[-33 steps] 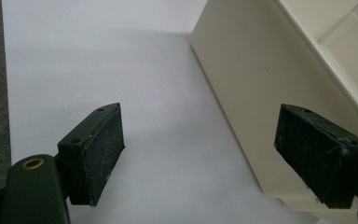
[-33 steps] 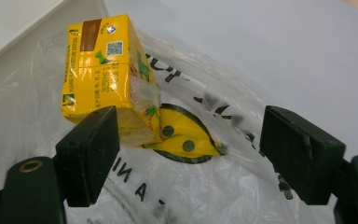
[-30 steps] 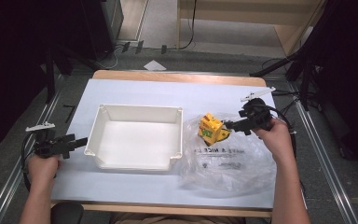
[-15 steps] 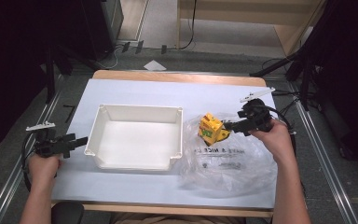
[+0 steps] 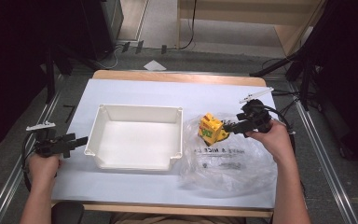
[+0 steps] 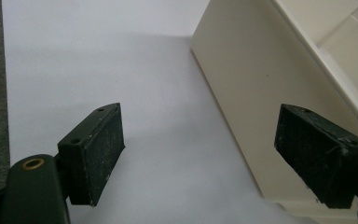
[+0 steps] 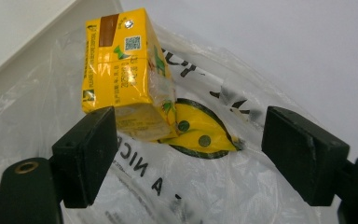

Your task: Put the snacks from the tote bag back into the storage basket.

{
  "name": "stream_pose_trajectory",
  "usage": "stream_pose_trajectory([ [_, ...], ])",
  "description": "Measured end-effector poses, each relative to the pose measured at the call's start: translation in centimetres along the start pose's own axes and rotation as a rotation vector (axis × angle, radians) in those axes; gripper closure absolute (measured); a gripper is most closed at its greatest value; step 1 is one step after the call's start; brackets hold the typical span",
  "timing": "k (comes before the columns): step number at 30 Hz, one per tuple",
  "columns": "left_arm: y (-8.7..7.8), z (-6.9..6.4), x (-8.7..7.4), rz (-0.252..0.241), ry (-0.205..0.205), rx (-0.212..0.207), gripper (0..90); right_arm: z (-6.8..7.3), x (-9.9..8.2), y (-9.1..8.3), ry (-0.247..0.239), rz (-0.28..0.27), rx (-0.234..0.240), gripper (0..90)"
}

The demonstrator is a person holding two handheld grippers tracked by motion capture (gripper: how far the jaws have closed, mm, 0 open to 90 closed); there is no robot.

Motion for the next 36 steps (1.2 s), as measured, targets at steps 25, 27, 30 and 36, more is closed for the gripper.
stream_pose_trajectory([
  [25, 0.0, 0.0, 0.0, 0.001, -0.001, 0.0, 16.8, 2.5, 2.3, -1.0, -0.014, -0.022, -0.001, 20.2],
  [27, 0.0, 0.0, 0.0, 0.003, -0.001, 0.001, 16.8, 3.0, 2.6, -1.2, -0.014, -0.019, -0.007, 21.1],
  [30, 0.0, 0.0, 0.0, 0.003, -0.001, -0.001, 16.8, 3.5, 3.0, -1.4, -0.028, -0.028, 0.0, 21.9],
  [36, 0.0, 0.0, 0.0, 0.004, -0.001, 0.0, 16.8, 4.0, 3.1, -1.2, -0.034, -0.021, 0.004, 23.2],
])
Point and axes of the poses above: each handheld gripper's, and its own axes: y roughly forward along the jaws, x roughly out of its top, z roughly to its left, the point moved 7 cm from there along y, roughly forward along the jaws, and after that the axes turned 15 degrees about -z, right-handed, at the moved point
